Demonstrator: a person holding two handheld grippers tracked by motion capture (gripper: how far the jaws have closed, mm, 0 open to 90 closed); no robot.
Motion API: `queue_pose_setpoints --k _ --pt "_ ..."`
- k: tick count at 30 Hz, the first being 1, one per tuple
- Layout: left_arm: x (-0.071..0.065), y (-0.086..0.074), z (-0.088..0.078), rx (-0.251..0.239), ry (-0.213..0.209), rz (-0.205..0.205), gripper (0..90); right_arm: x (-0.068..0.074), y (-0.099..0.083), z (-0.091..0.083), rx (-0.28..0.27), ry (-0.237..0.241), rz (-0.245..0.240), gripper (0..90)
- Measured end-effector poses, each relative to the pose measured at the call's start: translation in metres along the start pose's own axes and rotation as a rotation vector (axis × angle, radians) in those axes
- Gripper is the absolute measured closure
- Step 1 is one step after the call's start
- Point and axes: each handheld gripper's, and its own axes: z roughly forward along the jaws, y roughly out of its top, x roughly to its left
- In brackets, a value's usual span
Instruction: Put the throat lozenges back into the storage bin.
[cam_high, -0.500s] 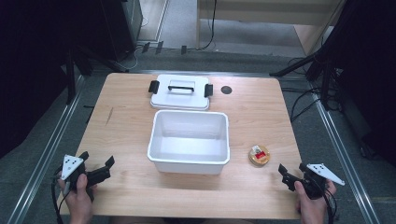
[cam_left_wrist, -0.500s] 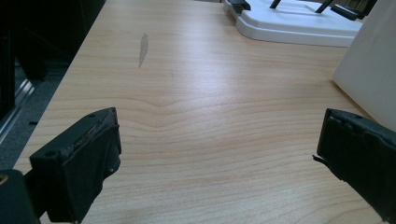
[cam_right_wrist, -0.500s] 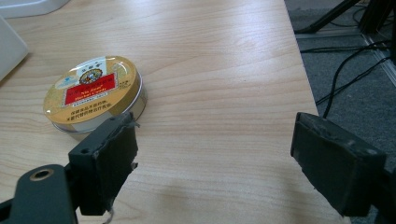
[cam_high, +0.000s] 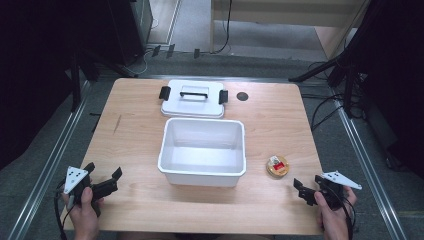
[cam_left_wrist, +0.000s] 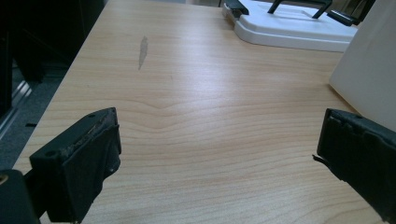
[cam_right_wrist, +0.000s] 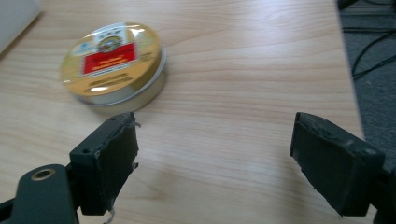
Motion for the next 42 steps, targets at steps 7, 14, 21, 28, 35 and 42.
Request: queue_pose_setpoints --k 7,14,21,28,35,42 --pt "0.000 -0.001 -0.001 -0.009 0.005 -0.003 0.0 0.020 0.024 -0.001 0.154 0.027 -0.083 15.2" --pt "0.000 -0.001 -0.001 -0.011 0.007 -0.004 0.0 0.035 0.042 0.003 0.311 0.026 -0.173 14.7" --pt "0.000 -0.001 -0.001 -0.011 0.007 -0.004 0.0 0.048 0.057 0.013 0.466 0.034 -0.239 14.0" --pt "0.000 -0.001 -0.001 -0.011 0.008 -0.004 0.0 0.060 0.072 0.025 0.594 0.003 -0.277 13.7" --pt "-0.001 0.000 -0.001 -0.002 0.005 0.004 0.0 0.074 0.088 0.043 0.708 -0.020 -0.296 11.8" --pt "0.000 0.000 -0.001 0.000 0.004 0.004 0.0 0.083 0.103 0.061 0.771 -0.044 -0.269 11.7"
